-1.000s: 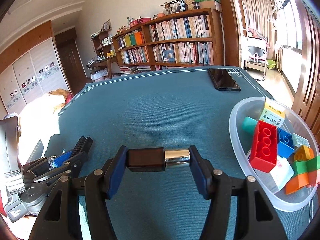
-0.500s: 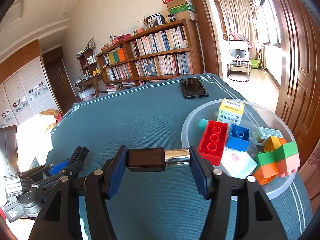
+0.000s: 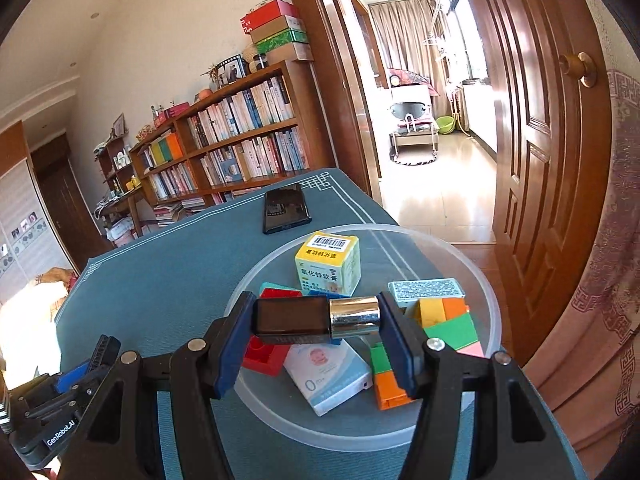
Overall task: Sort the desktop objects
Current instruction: 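Carry the comb and bottle over the bowl and open the right gripper to drop the bottle, then lower the black comb into the bowl and open the left gripper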
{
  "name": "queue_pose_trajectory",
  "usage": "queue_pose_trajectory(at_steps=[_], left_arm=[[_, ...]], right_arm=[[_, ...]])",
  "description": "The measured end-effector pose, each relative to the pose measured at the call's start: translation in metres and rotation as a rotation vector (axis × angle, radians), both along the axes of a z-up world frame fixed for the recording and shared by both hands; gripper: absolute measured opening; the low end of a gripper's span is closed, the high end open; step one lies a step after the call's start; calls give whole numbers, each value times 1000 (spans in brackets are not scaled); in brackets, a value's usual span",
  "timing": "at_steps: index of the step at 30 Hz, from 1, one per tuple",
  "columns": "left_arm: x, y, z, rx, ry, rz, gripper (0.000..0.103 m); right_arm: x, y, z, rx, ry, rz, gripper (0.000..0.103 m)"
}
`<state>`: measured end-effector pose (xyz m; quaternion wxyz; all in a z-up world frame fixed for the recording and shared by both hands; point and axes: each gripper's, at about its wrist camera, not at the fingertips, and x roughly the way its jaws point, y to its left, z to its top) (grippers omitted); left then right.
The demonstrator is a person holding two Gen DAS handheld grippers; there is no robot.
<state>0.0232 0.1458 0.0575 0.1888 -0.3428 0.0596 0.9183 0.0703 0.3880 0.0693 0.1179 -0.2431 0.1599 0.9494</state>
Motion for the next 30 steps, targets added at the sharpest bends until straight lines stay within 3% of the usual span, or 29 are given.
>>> queue_pose_trajectory(at_steps=[7,10,22,30], left_arm=[[-2,16,3,-11,4,-26,29],[-2,24,4,-13,6,-44,29],[4,64,13,14,2,-162,29],[4,95,22,71,-22,-274,29]], right_arm=[[2,20,-16,-44,-31,-41,66],[7,23,-14,-48,-2,-51,79],[32,45,-5,-82,84,-195,79],[42,60,-7,-121,81,-301,80]])
